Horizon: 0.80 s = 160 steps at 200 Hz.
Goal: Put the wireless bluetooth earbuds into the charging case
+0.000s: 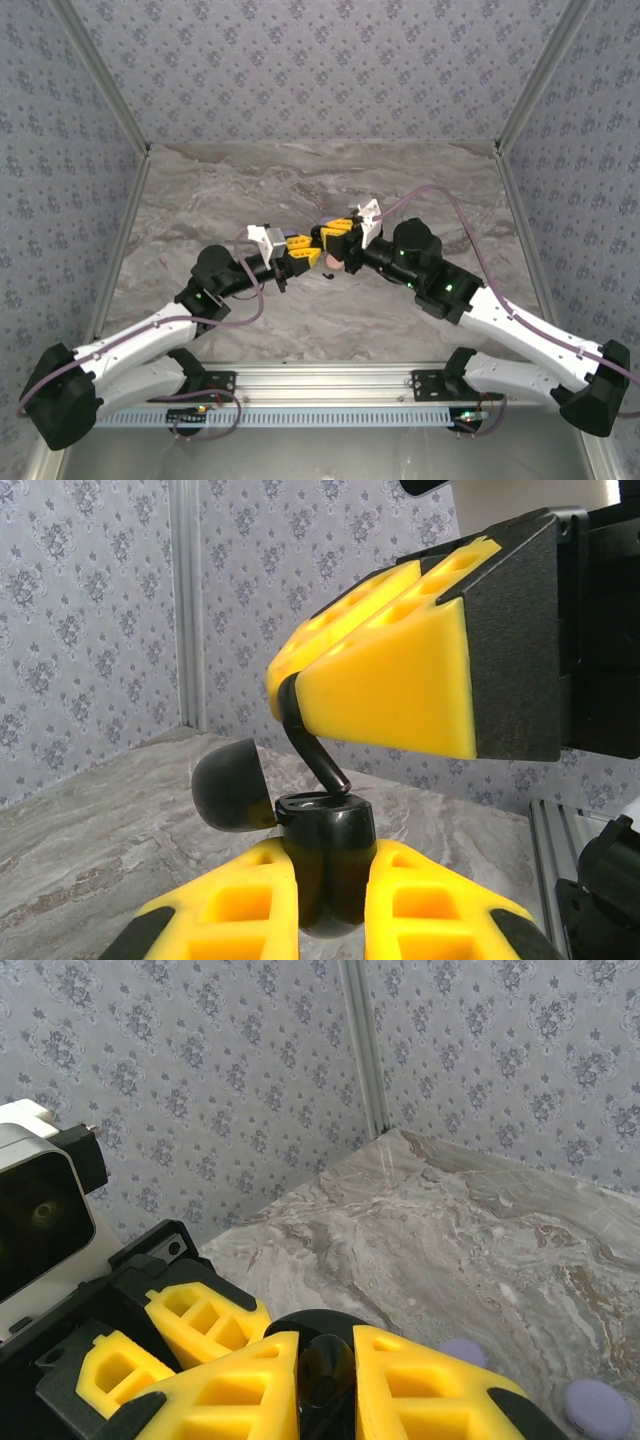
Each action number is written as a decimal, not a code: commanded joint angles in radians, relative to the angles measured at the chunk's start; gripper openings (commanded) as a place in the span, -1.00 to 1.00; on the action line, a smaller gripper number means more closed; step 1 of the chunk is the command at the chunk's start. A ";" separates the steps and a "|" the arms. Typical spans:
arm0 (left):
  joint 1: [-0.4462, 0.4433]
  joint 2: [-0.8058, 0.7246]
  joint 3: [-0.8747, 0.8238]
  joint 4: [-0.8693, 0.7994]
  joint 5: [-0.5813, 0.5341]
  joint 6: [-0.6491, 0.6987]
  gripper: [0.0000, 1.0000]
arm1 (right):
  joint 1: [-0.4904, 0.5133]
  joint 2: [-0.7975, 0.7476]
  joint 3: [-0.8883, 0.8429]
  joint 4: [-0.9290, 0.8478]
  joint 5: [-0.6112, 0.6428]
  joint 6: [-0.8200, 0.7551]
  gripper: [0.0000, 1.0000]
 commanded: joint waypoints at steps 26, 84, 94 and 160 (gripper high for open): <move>-0.006 0.000 0.038 0.055 0.002 -0.009 -1.00 | 0.007 0.014 0.035 0.019 -0.004 -0.015 -0.61; -0.008 0.000 0.037 0.060 -0.021 -0.017 -1.00 | 0.010 0.008 0.021 0.000 -0.021 0.000 -0.61; -0.007 0.000 0.038 0.061 -0.025 -0.019 -1.00 | 0.010 0.006 0.018 -0.001 -0.024 0.003 -0.60; -0.007 0.000 0.033 0.069 -0.050 -0.029 -1.00 | 0.012 -0.007 -0.005 -0.003 -0.040 0.018 -0.61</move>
